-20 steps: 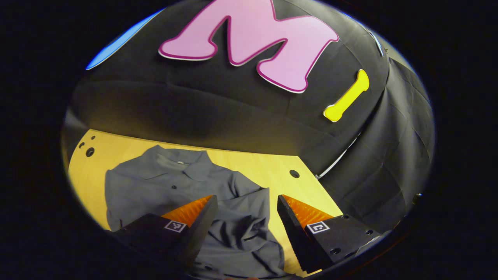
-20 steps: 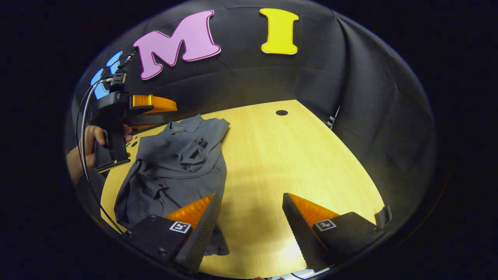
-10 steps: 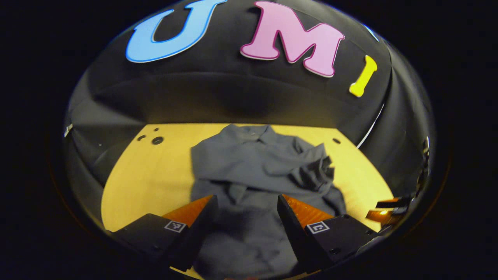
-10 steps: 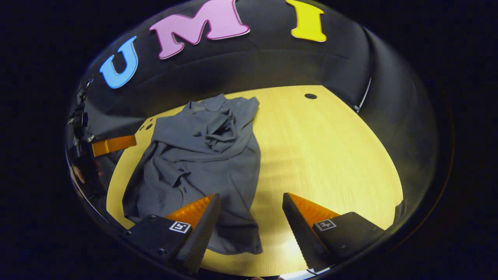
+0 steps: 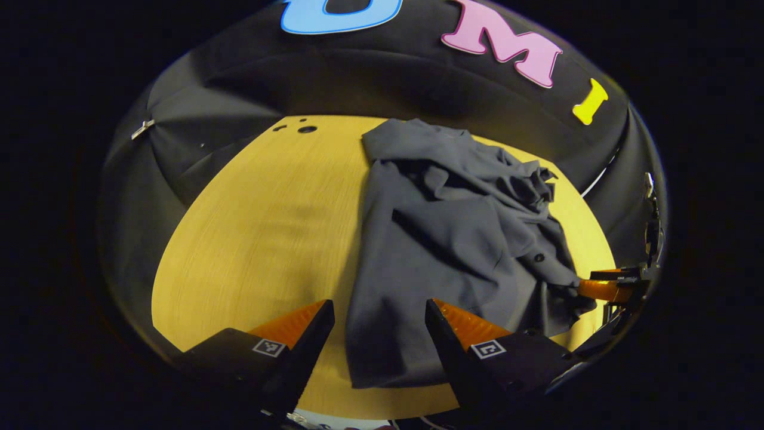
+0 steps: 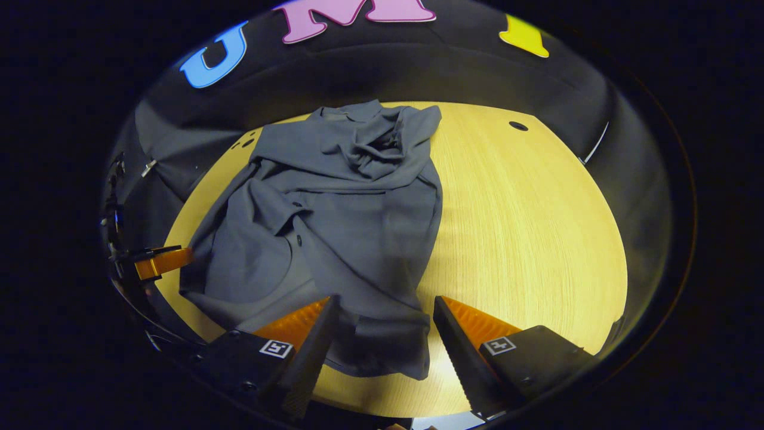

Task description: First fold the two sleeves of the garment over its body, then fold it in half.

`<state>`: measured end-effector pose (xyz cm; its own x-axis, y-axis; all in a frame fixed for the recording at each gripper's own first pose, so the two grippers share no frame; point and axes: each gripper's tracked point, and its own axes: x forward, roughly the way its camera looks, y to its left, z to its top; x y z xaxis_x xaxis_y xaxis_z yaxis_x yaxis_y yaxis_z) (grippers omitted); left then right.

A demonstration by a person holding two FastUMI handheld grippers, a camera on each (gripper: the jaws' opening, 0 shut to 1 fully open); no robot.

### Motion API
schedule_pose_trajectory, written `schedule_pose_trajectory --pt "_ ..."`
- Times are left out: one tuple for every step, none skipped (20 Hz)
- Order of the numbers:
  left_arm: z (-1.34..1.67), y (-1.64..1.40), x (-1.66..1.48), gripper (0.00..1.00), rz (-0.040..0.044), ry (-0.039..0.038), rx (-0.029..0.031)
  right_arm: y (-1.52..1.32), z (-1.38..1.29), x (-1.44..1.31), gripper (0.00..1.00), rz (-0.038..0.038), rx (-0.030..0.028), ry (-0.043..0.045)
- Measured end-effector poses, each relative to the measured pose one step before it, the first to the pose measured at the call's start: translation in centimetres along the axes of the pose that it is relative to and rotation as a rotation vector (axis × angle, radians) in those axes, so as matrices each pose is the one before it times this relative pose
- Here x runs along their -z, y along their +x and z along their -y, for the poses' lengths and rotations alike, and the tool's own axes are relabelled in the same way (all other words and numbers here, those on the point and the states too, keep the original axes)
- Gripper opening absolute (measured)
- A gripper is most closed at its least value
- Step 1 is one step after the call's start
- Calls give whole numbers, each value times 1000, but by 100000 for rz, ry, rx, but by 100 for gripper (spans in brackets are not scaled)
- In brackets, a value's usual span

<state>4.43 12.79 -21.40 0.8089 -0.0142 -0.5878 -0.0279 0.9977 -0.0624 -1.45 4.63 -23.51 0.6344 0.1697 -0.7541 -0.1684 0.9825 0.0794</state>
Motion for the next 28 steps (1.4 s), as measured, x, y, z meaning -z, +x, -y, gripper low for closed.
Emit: schedule_pose_trajectory --pt "-331 366 888 97 -2283 -578 -1202 376 113 305 99 -1122 922 -24" --pt "-272 204 937 96 -2506 -298 -983 488 244 209 99 -140 937 417" --pt "-58 137 703 96 -1708 -64 -450 253 50 192 99 -286 569 645" --pt "23 80 542 100 -1365 -278 -341 214 10 261 99 -889 -69 565" --pt "-34 88 595 96 -1068 -519 448 245 109 229 99 -1201 132 148" --pt "266 125 472 96 -1482 -490 222 410 88 385 99 -1271 127 -162" --pt "81 92 81 96 -71 904 -1058 363 -76 438 99 -1826 53 -470" --pt "249 251 -26 98 477 2716 -663 132 96 -53 99 -96 1212 -1552" --pt "267 165 287 97 -533 4377 -615 193 19 131 100 -755 637 -1934" --pt "235 241 401 98 -993 5066 -913 -159 -88 115 98 128 1873 -2764" --pt "630 -86 -178 98 1083 4600 2080 186 -142 404 99 -1666 1272 -3476" --pt "949 -67 48 88 -1162 2326 1865 -143 -301 -377 99 1198 -526 -1583" --pt "437 45 -382 78 236 1505 666 -74 -348 227 95 -1670 -646 -349" --pt "520 6 29 67 -773 355 619 -232 -110 -235 82 222 137 155" --pt "230 180 -119 57 320 -347 369 430 -306 39 74 -740 30 382" --pt "406 163 -177 46 852 -958 121 203 -51 114 62 -942 375 883" --pt "595 83 -428 35 491 -843 733 35 -130 -169 51 -22 11 281" --pt "435 206 -230 20 464 -570 173 -86 -40 -51 37 -437 262 902" --pt "-67 51 -23 14 729 -348 -262 83 -190 -122 23 -170 -1026 -170" --pt "65 -96 55 6 -377 366 1050 157 -6 -113 24 -504 -236 810" --pt "36 41 -99 6 261 560 1468 -60 38 13 11 -366 -777 839" --pt "-79 -135 -92 6 -875 -1611 928 100 84 -121 11 -424 -874 2385" --pt "-266 -371 -179 6 -477 -2380 658 -15 -19 -2 7 -745 -826 2794" --pt "-179 -461 -593 6 894 -2061 145 -186 -15 -153 7 -26 -592 1962" --pt "-185 -432 -675 6 1640 -1729 596 -313 2 -393 7 873 -148 1005" --pt "110 -570 -963 6 2091 -1673 908 -433 21 -486 7 1563 -33 536" --pt "239 -462 -970 5 1957 -1612 920 -373 -16 -548 7 1766 48 -222" --pt "437 -517 -951 5 1967 -1301 1140 -298 10 -611 7 1578 53 -763"
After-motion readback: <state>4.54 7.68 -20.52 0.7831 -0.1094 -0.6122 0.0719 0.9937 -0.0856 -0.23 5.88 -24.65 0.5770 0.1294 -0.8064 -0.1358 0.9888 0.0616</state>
